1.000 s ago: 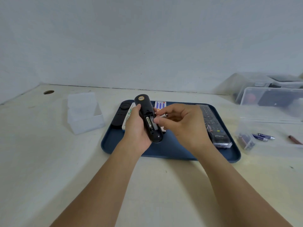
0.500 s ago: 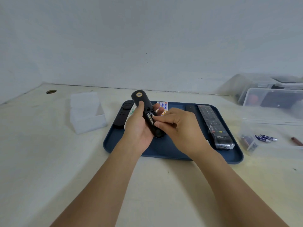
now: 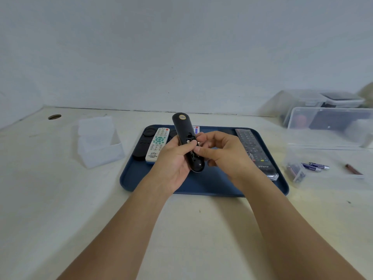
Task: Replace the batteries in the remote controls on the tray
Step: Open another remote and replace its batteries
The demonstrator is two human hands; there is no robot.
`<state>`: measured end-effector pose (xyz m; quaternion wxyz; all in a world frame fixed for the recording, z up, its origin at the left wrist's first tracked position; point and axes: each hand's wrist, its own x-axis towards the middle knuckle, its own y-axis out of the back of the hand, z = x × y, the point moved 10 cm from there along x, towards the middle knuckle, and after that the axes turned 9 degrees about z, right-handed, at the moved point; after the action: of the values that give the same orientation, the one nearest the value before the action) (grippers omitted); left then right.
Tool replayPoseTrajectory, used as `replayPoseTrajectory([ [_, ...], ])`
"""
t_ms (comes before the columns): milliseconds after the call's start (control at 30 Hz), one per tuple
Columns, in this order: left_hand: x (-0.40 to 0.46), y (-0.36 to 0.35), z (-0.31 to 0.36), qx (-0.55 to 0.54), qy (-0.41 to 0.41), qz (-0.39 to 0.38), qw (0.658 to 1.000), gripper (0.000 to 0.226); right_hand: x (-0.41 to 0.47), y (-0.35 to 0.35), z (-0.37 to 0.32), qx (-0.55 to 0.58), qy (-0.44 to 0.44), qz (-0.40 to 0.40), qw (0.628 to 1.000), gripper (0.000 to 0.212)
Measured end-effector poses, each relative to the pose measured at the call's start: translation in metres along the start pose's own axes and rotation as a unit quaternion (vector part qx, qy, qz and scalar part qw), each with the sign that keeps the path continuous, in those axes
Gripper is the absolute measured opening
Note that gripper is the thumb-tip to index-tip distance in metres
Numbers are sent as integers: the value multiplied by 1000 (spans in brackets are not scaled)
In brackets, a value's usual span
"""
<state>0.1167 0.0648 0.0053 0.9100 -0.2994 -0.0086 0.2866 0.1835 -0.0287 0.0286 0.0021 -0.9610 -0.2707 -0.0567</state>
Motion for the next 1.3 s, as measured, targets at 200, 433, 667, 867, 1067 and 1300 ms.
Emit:
replayPoseTrajectory([
  [200,-2,-3,-4,-18,9,16,1000,31,-6,24,-27,-85,-1,-43,995,13],
  [433,-8,-15,-21,115,-3,-11,993,32,-10,36,-44,-273,100,-71,954,54],
  [667,-11,-16,-29,158,2,-13,987,33,-7,28,-26,-263,73,-95,957,66],
  [867,-19,-17,-30,122,30,-23,992,29,-4,26,-21,-258,59,-91,960,58],
  [1067,-20,-24,-19,162,-25,-36,986,28,-12,92,-37,-423,24,-56,904,39],
  [1300,-18,-29,-20,198,-67,-42,977,31,-19,65,-11,-572,5,-127,811,49],
])
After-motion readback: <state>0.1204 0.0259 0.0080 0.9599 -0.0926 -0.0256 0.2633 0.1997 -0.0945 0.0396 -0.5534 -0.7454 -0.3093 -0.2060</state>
